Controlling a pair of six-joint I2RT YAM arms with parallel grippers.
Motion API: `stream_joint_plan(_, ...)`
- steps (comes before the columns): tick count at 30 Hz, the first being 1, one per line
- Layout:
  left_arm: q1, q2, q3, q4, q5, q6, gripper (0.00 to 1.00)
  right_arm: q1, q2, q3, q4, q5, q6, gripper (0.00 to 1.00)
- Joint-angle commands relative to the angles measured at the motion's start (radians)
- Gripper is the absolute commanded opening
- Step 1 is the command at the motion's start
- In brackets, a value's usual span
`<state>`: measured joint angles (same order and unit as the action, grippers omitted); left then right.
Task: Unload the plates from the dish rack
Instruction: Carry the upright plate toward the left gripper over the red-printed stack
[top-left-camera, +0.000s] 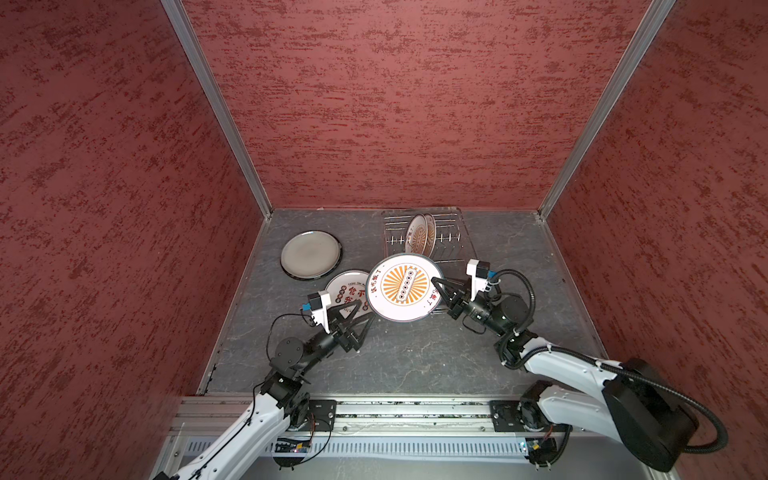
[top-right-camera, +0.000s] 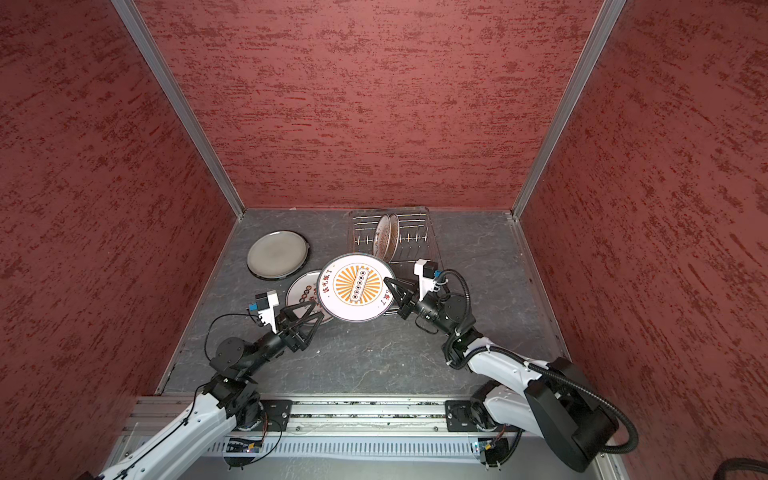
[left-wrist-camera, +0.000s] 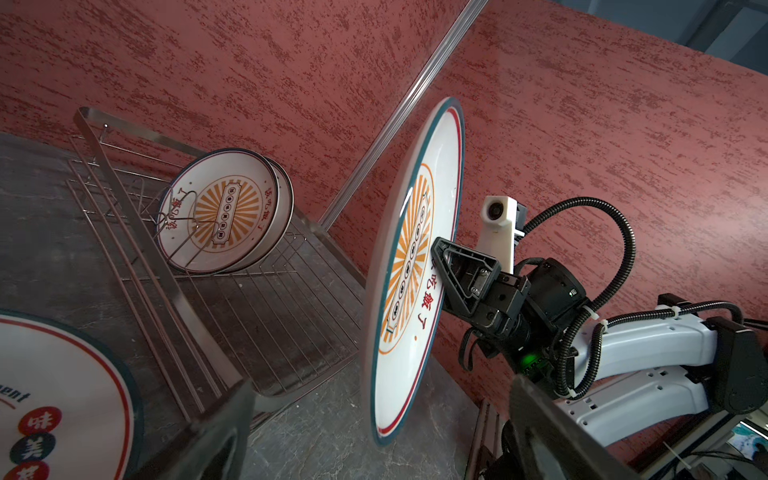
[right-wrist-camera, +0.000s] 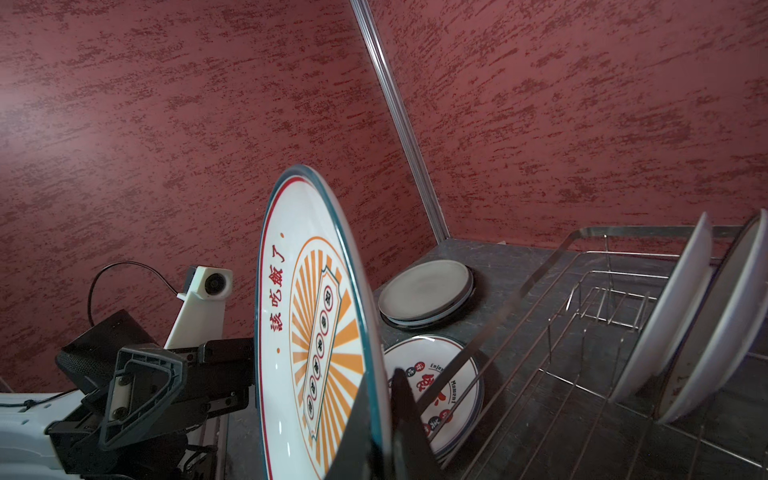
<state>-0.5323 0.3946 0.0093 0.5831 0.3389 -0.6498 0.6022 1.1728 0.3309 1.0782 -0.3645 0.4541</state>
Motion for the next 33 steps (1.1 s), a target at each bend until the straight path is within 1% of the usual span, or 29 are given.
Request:
stream_joint_plan(1, -0.014, -0.013, -0.012, -0.008, 0.007, 0.035, 0.89, 0.014, -0.003, -0.002, 0.174, -0.015, -0.003, 0.00)
stream_joint_plan(2, -0.015, -0.010, -0.011, -0.012, 0.003, 0.037, 0.88, 0.017, -0.003, -0.008, 0.183, -0.014, -0.006, 0.00)
stream_joint_plan(5, -0.019, -0.008, -0.002, -0.033, 0.003, 0.040, 0.79, 0.024, 0.003, -0.018, 0.198, -0.003, -0.023, 0.00)
stream_joint_plan(6, -0.021, -0.005, -0.001, -0.031, 0.007, 0.043, 0.78, 0.027, 0.005, -0.018, 0.193, 0.004, -0.027, 0.00)
stream_joint_plan(8, -0.027, 0.002, 0.001, -0.026, 0.014, 0.048, 0.67, 0.031, 0.016, -0.011, 0.183, 0.011, -0.039, 0.00)
stream_joint_plan(9, -0.030, 0.005, 0.006, -0.030, 0.015, 0.050, 0.64, 0.034, 0.023, -0.009, 0.183, 0.013, -0.044, 0.00)
stream_joint_plan(13, -0.041, 0.022, 0.012, -0.036, 0.002, 0.059, 0.57, 0.049, 0.047, 0.003, 0.185, 0.011, -0.059, 0.00)
stream_joint_plan(17, -0.047, 0.043, 0.018, -0.031, -0.003, 0.063, 0.44, 0.066, 0.065, 0.019, 0.170, 0.023, -0.083, 0.00)
stream_joint_plan(18, -0.049, 0.048, 0.020, -0.030, -0.003, 0.064, 0.42, 0.072, 0.069, 0.024, 0.165, 0.024, -0.088, 0.00)
stream_joint_plan(22, -0.054, 0.068, 0.025, -0.028, -0.011, 0.063, 0.26, 0.088, 0.086, 0.036, 0.154, 0.041, -0.110, 0.00)
stream_joint_plan(27, -0.055, 0.088, 0.037, -0.039, 0.000, 0.032, 0.11, 0.102, 0.103, 0.054, 0.130, 0.075, -0.132, 0.00)
stream_joint_plan(33, -0.057, 0.110, 0.047, -0.040, 0.012, 0.017, 0.02, 0.119, 0.140, 0.086, 0.104, 0.087, -0.165, 0.00)
